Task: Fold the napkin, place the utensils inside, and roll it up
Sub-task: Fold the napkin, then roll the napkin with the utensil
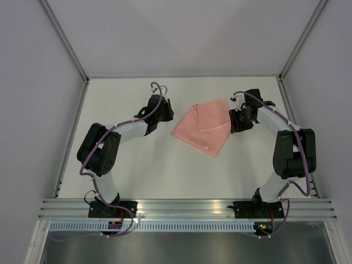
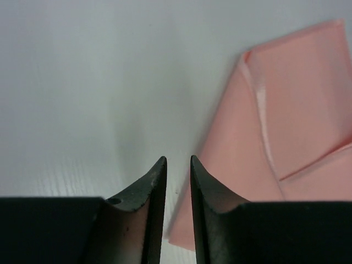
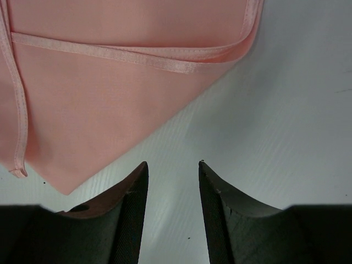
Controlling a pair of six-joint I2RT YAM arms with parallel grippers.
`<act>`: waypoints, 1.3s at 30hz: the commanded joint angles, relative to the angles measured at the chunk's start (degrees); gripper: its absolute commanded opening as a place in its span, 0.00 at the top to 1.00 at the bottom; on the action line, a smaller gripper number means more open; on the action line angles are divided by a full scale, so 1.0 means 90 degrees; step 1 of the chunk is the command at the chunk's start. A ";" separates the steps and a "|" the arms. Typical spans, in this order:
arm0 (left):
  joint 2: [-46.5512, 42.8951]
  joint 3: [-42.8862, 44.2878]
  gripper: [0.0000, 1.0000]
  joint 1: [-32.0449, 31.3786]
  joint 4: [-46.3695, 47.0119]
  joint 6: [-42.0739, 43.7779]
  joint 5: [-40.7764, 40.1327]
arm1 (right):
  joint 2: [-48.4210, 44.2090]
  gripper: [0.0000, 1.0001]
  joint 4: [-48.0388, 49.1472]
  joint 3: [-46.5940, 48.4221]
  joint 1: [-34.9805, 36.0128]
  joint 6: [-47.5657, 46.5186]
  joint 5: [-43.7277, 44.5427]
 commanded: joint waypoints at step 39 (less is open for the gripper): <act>-0.0792 -0.2684 0.85 -0.0624 0.0172 -0.1848 -0.0084 | 0.1321 0.55 0.0082 0.0434 0.1373 0.0043 0.1170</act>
